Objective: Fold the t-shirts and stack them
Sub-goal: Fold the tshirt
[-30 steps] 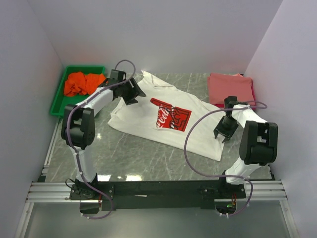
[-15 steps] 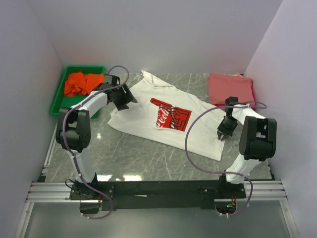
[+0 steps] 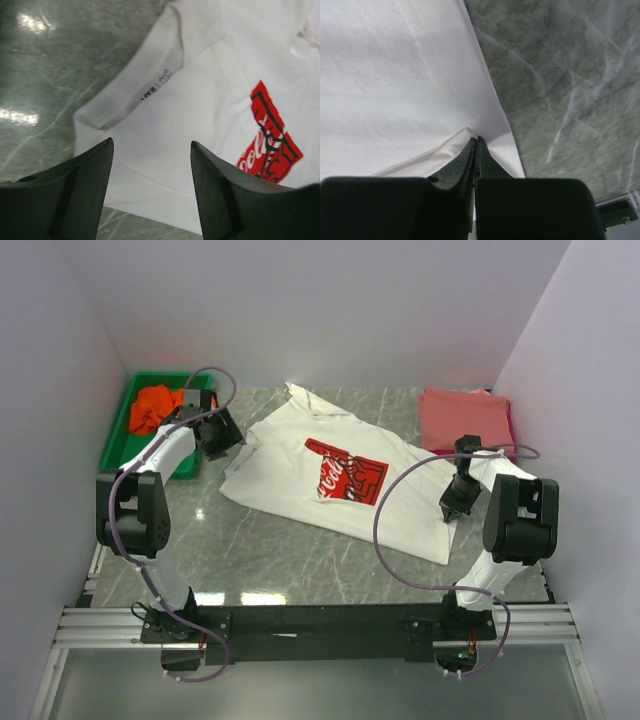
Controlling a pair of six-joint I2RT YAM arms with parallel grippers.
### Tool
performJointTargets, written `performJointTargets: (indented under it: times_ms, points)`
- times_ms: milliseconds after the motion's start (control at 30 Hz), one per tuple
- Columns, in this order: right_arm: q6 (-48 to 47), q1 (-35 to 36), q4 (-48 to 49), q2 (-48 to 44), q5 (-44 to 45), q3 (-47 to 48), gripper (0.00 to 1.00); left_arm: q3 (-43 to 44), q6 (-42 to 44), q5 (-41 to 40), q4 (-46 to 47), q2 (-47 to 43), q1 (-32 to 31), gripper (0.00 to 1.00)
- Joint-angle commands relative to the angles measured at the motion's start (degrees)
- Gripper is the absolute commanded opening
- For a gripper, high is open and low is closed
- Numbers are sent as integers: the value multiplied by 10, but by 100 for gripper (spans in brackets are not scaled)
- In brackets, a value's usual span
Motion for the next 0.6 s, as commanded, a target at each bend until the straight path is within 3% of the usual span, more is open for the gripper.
performJointTargets:
  times_ms: [0,567]
  points:
    - [7,-11,-22,-10,67,5,0,-15,37,-51,-23,-29,8,68]
    - [19,-12,-40,-66,47,-7,0,-52,54,-51,-29,16,7,62]
